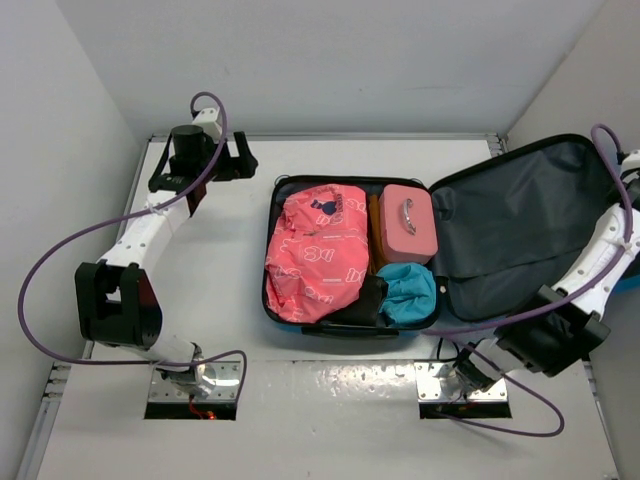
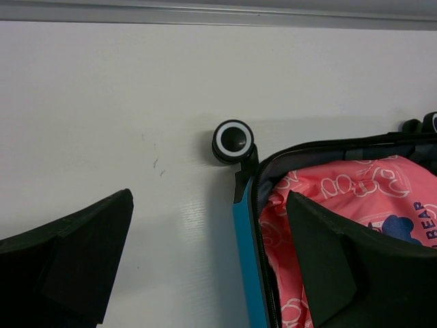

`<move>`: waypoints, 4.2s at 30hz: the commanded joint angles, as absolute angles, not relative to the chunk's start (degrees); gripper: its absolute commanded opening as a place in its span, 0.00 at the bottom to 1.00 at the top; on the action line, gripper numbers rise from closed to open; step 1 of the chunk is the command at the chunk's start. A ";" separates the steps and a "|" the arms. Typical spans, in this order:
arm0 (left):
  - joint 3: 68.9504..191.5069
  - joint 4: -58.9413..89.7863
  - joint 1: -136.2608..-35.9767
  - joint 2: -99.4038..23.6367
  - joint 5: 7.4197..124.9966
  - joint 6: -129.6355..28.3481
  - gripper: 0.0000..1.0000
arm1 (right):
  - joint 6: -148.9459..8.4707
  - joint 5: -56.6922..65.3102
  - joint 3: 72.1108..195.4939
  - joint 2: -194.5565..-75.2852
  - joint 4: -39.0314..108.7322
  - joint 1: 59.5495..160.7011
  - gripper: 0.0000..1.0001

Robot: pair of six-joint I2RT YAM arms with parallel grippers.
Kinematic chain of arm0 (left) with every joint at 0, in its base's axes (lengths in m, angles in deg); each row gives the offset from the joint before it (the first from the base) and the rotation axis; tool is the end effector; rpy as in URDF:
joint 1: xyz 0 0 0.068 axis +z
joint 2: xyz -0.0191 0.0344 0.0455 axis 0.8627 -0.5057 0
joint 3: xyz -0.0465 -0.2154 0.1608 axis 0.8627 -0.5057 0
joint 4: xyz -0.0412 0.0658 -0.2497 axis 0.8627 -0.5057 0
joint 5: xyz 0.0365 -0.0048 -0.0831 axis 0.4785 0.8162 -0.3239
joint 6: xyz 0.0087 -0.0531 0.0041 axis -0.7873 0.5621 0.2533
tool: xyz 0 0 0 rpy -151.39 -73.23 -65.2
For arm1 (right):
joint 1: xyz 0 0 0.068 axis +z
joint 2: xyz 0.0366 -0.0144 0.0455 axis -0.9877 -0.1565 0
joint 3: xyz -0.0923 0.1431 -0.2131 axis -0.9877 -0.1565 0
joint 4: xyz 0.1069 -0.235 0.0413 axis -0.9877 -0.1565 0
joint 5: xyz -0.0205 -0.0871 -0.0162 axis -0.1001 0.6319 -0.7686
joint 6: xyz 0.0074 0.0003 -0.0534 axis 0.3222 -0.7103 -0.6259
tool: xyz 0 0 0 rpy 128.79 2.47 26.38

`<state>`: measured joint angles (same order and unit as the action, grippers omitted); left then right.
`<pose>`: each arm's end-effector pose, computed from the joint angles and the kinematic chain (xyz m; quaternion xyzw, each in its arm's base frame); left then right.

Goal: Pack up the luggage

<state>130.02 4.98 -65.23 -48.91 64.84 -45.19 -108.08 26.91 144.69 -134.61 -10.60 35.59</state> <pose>0.3542 -0.0408 0.3315 -0.0364 0.8305 -0.1767 0.5269 0.2028 -0.2187 0.3882 0.1669 0.8857 -0.3506 0.2544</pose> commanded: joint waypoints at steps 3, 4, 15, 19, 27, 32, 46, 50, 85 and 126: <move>132.24 5.50 -64.11 -49.14 66.56 -43.77 0.99 | -106.76 26.01 144.83 -137.25 -7.19 35.03 0.30; 132.24 4.71 -62.97 -49.75 66.56 -42.20 0.99 | -106.41 26.19 144.74 -137.51 -6.75 35.12 0.14; 126.00 -3.71 -56.72 -49.84 67.26 -36.12 0.99 | -96.93 21.44 157.60 -129.25 -10.85 50.63 0.00; 122.84 -7.42 -56.19 -50.46 66.65 -36.65 0.99 | -93.58 21.97 169.16 -130.39 -12.45 59.70 0.00; 112.55 -7.86 -56.72 -48.17 62.69 -34.36 0.99 | -86.29 16.78 167.42 -125.91 -5.25 89.00 0.00; 111.41 -7.34 -57.86 -47.12 61.99 -33.75 0.99 | -84.88 16.51 157.66 -125.73 0.28 109.75 0.00; 110.27 -5.14 -60.05 -48.17 60.32 -32.16 0.99 | -80.39 13.77 166.61 -142.07 10.75 143.75 0.37; 112.72 -5.14 -61.20 -48.70 60.32 -32.16 0.99 | -83.20 28.89 174.71 -142.98 8.64 134.55 0.49; 122.31 -19.29 -70.52 -41.92 71.65 -46.85 0.78 | -79.77 8.70 130.41 -118.44 -11.75 72.47 0.52; 133.30 -6.67 -51.09 -48.20 62.18 -46.84 0.98 | -88.39 9.92 123.21 -132.41 -8.42 53.14 0.70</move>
